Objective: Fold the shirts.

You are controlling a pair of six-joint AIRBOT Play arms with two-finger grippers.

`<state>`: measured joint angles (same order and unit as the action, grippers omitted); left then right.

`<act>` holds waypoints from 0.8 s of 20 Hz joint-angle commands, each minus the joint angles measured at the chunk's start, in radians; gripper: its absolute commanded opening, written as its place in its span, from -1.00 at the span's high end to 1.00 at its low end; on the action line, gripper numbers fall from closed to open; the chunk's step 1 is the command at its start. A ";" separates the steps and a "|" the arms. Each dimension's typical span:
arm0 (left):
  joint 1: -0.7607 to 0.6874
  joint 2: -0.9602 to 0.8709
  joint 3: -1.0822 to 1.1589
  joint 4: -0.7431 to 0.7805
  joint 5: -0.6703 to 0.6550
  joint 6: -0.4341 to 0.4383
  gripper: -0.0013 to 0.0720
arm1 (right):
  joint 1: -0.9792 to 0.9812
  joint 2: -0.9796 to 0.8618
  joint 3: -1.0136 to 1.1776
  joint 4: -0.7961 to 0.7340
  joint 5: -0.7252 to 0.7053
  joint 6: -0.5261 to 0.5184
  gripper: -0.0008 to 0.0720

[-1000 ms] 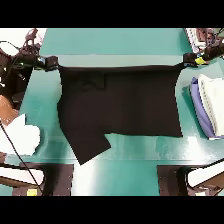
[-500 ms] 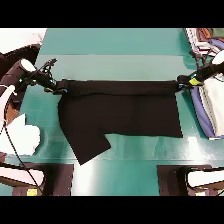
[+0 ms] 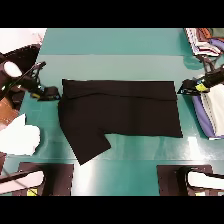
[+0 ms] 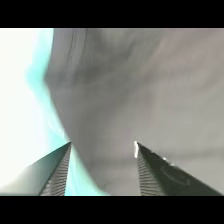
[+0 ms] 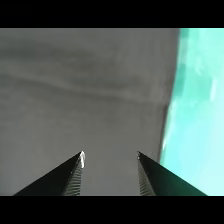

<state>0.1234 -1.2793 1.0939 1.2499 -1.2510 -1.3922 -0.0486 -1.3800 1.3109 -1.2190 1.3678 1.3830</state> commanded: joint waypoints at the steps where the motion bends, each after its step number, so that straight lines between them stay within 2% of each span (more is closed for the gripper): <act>1: 0.017 0.229 -0.300 -0.006 -0.022 -0.024 -0.31 | -0.061 0.153 -0.151 0.162 -0.005 -0.063 -0.07; 6: 0.016 0.412 -0.628 -0.207 -0.005 -0.048 -0.31 | -0.075 0.296 -0.278 0.180 -0.064 -0.076 -0.07; 13: 0.016 0.415 -0.748 -0.327 0.146 -0.047 -0.31 | -0.075 0.341 -0.283 0.180 -0.066 -0.076 -0.07; 16: -0.019 0.415 -0.763 -0.409 0.222 -0.019 -0.30 | -0.075 0.341 -0.283 0.181 -0.065 -0.076 -0.07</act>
<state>0.1276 -0.8673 0.3576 0.9062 -1.1202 -1.4345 -0.1234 -1.0454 1.0302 -1.0401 1.3041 1.3071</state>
